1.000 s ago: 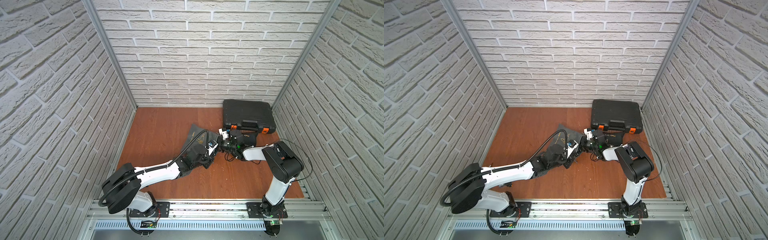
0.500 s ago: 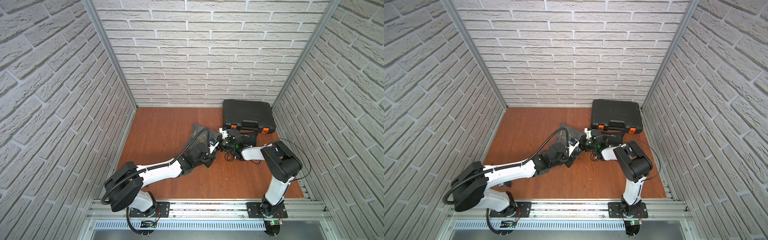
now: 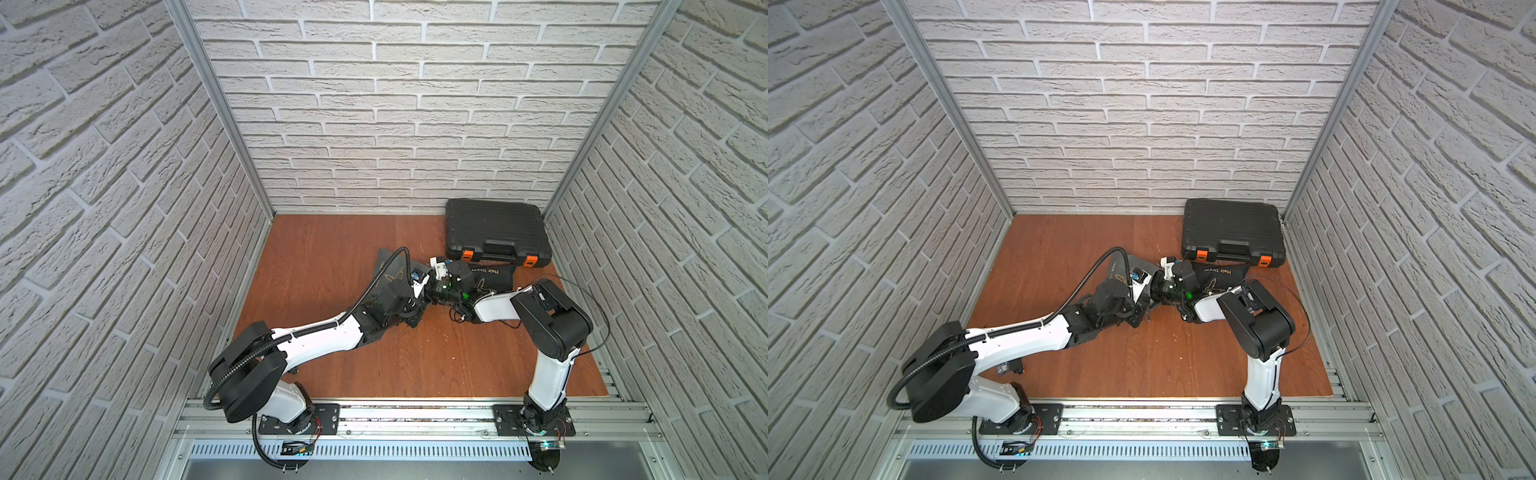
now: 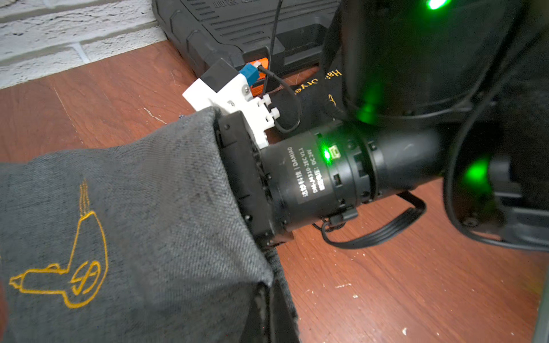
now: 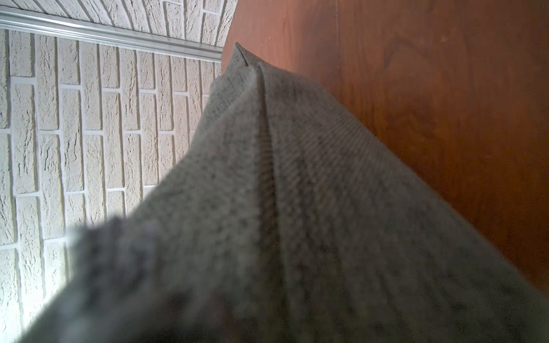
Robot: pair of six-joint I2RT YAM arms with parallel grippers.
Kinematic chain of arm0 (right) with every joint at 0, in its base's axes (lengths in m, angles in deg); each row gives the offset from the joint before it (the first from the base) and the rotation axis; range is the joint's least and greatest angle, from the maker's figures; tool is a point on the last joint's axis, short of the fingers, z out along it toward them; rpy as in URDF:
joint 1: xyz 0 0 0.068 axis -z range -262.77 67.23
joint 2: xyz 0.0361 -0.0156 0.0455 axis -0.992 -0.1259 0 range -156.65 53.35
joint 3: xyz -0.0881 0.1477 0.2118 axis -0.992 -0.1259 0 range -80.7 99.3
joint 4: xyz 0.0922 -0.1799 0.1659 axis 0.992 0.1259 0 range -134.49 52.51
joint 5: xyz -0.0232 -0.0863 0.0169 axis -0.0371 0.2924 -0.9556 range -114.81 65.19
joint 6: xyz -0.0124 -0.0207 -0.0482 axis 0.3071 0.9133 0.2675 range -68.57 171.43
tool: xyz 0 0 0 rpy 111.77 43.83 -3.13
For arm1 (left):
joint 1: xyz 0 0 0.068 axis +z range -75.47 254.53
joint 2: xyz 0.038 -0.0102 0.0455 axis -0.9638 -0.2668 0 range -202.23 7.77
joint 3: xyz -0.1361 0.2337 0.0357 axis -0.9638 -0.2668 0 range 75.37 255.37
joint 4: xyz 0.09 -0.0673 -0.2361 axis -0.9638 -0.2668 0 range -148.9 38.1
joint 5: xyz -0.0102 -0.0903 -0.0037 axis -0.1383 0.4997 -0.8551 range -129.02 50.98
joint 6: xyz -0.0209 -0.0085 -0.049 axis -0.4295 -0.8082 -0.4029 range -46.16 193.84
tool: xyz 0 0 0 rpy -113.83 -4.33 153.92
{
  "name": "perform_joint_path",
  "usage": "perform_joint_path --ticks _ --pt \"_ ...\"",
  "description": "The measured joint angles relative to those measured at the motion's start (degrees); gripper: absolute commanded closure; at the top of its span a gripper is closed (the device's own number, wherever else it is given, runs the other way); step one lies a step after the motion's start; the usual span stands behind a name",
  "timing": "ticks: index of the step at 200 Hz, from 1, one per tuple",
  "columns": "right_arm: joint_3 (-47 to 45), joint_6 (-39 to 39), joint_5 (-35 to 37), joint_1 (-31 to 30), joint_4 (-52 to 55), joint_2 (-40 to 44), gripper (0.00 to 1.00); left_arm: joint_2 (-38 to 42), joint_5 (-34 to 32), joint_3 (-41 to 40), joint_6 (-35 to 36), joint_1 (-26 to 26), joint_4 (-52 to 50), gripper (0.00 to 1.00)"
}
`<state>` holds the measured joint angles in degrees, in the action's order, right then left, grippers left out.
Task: Pack away hair dryers
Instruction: Place the hair dryer in the drawstring bag.
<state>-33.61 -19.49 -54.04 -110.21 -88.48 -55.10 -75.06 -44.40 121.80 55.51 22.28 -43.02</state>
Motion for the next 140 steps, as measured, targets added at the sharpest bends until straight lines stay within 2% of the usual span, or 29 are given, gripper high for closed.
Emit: perform_joint_path --ticks 49,95,140 --pt "0.22 0.22 0.59 -0.70 0.02 -0.50 0.86 0.04 -0.33 0.00 -1.05 0.66 -0.61 1.00" --pt "0.70 0.63 1.09 -1.57 0.61 -1.77 0.72 1.01 -1.01 -1.20 -1.49 1.53 -0.85 1.00" --pt "1.55 1.49 1.20 -2.21 1.62 -1.77 0.64 1.36 -1.44 -1.27 -2.25 2.10 -1.27 1.00"
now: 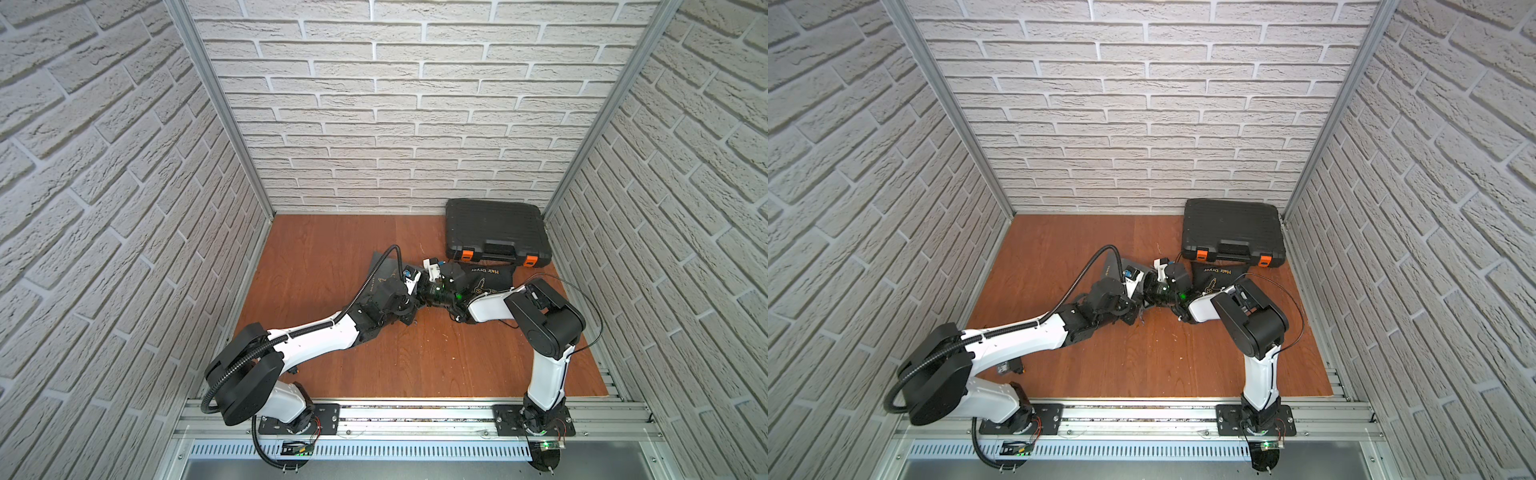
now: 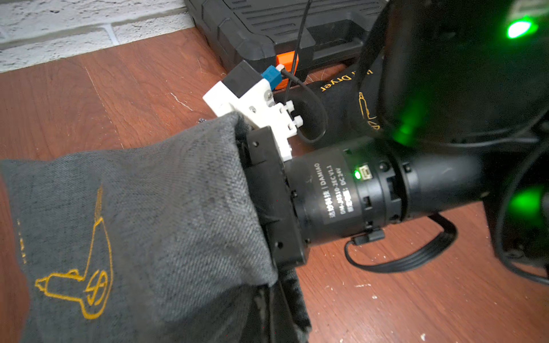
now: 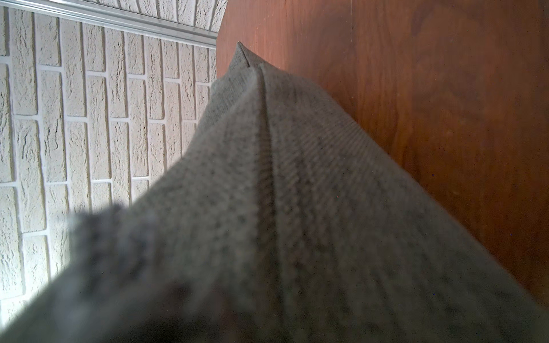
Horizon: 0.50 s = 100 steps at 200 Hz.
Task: Pack away hair dryers
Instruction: Place the hair dryer in the drawstring bag.
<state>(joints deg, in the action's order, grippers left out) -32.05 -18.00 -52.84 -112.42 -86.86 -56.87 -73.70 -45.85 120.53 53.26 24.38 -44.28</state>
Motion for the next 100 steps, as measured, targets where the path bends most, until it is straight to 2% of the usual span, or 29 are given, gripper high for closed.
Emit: perform_joint_path --ticks 35,59,73,100 --pt "0.02 0.76 -0.04 0.00 1.99 0.00 0.59 0.31 -0.74 -0.28 -0.42 0.13 -0.28 1.00" --pt "0.02 1.27 -0.07 0.00 2.91 0.00 0.52 0.33 -1.27 -0.28 -0.96 0.46 -0.46 1.00" --pt "0.20 1.79 -0.07 0.00 3.45 0.00 0.44 0.55 -1.62 -0.33 -1.27 0.68 -0.46 1.00" --pt "0.74 3.28 -0.42 -0.07 5.62 0.17 0.40 1.38 -2.64 -0.81 -2.10 1.36 -0.55 1.00"
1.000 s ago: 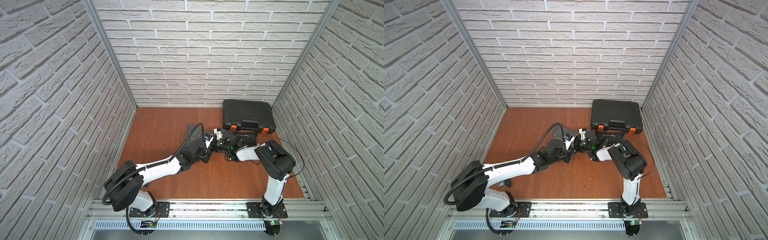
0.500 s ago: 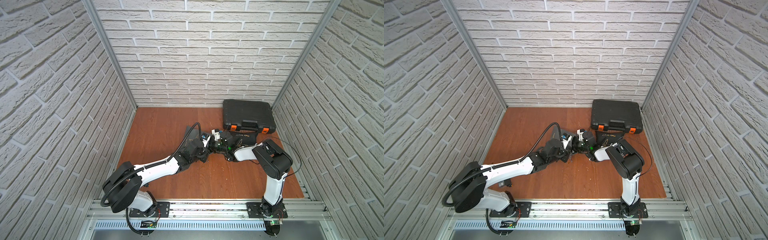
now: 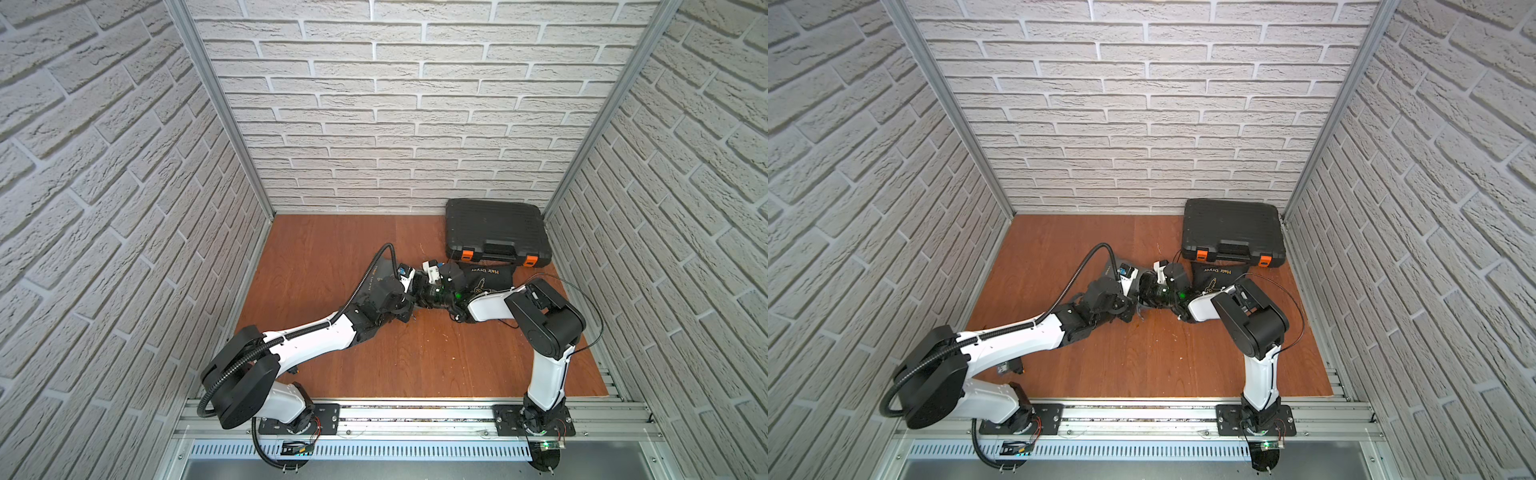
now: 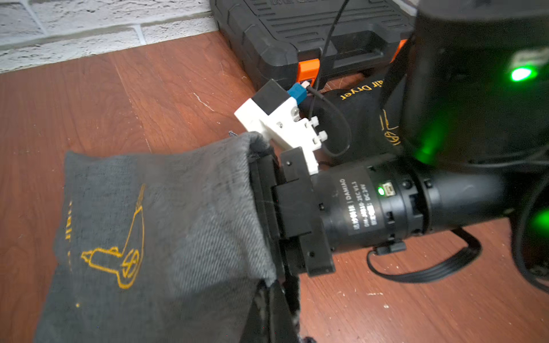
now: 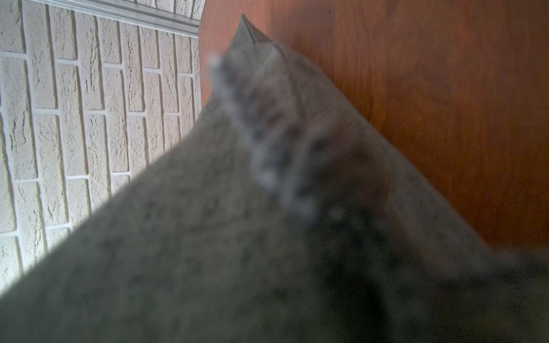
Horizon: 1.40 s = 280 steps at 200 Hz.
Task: Pack away hair dryers
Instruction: Place the hair dryer in the drawstring bag, then pull the drawstrings on both sides of the drawstring bag.
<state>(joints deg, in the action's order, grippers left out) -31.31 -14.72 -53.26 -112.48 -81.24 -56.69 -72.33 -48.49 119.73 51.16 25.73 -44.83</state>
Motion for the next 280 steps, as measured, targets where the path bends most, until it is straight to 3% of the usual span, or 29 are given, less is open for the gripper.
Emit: perform_joint_path --ticks 33,125,198,244,280 --pt "0.24 1.49 -1.18 -0.48 1.86 0.57 0.34 0.33 -1.77 -0.85 -0.61 1.09 -0.63 1.00" --pt "0.15 4.57 -4.04 -0.57 8.72 3.80 0.33 4.20 -5.33 -2.47 -3.13 3.80 -2.69 1.00" --pt "-0.33 10.27 -4.13 -0.55 17.75 13.60 0.34 5.31 -6.93 -3.56 -3.54 4.35 -4.52 1.00" --pt "-3.61 11.76 -2.60 3.15 20.83 22.53 0.34 6.25 -7.15 -4.35 -3.52 4.44 -5.44 1.00" --pt "-4.61 12.02 -1.64 7.54 24.06 24.65 0.34 6.43 -6.86 -4.70 -3.23 4.44 -5.79 1.00"
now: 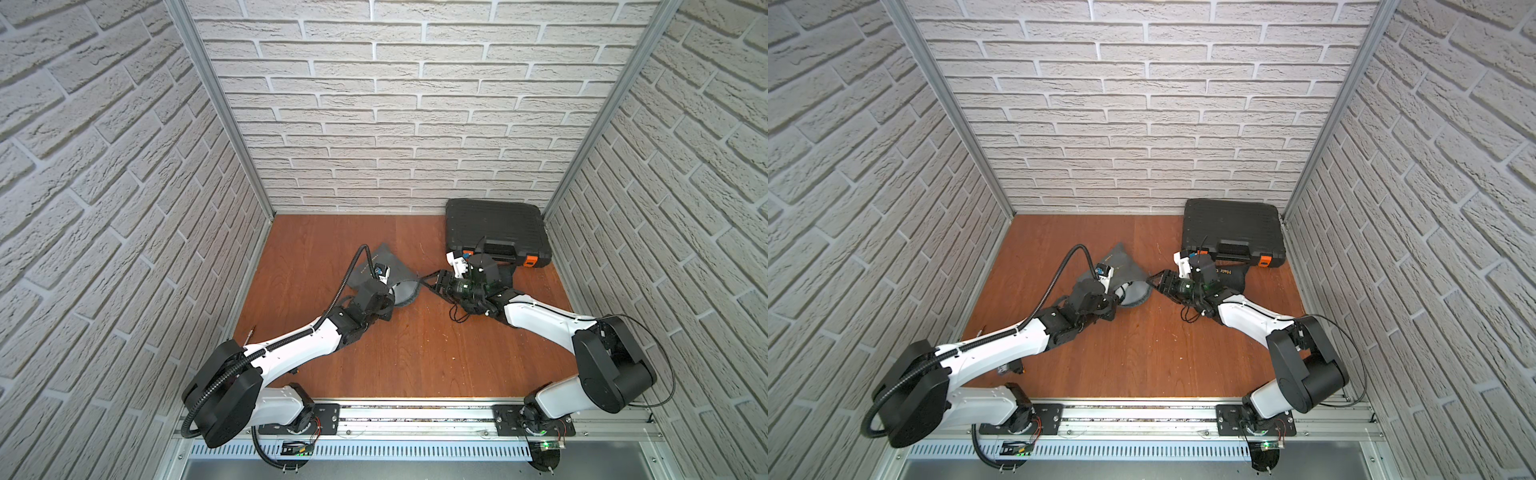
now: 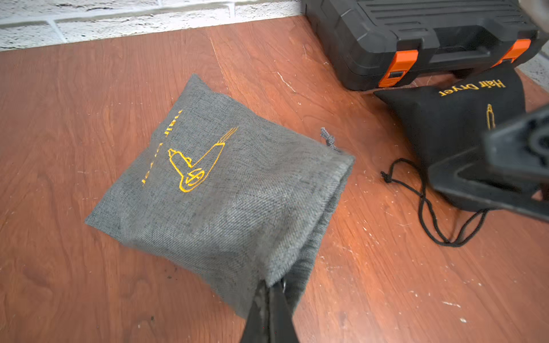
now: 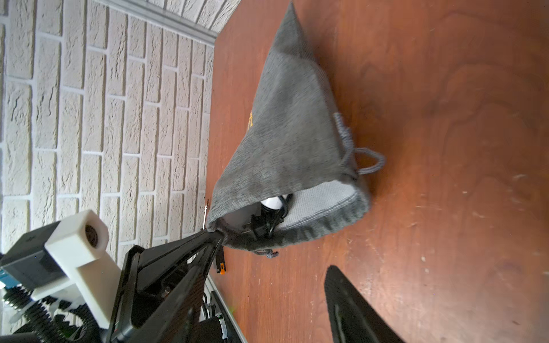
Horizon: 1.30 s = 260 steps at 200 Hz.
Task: Pack away hair dryers
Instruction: Pull the drawstrings on both sides of the drawstring bag.
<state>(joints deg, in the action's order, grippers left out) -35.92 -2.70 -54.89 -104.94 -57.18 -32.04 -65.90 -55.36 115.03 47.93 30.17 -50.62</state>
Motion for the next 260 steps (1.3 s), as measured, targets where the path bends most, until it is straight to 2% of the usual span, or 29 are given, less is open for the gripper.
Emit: perform_joint_path --ticks 64,118,185,260 --pt "0.00 -2.16 0.68 1.99 1.75 -3.54 0.34 0.74 0.83 -0.87 1.36 -0.50 0.15 1.00" --pt "0.04 -7.23 0.44 2.54 -4.50 -10.64 0.35 1.31 1.55 -1.51 3.37 -2.08 0.46 1.00" --pt "4.85 -4.98 1.42 2.73 -4.39 -12.26 0.34 4.00 2.78 -4.15 4.48 -2.54 1.20 1.00" --pt "8.26 -1.27 1.38 2.82 -2.60 -19.21 0.36 4.85 3.82 -4.81 4.87 -2.60 2.19 1.00"
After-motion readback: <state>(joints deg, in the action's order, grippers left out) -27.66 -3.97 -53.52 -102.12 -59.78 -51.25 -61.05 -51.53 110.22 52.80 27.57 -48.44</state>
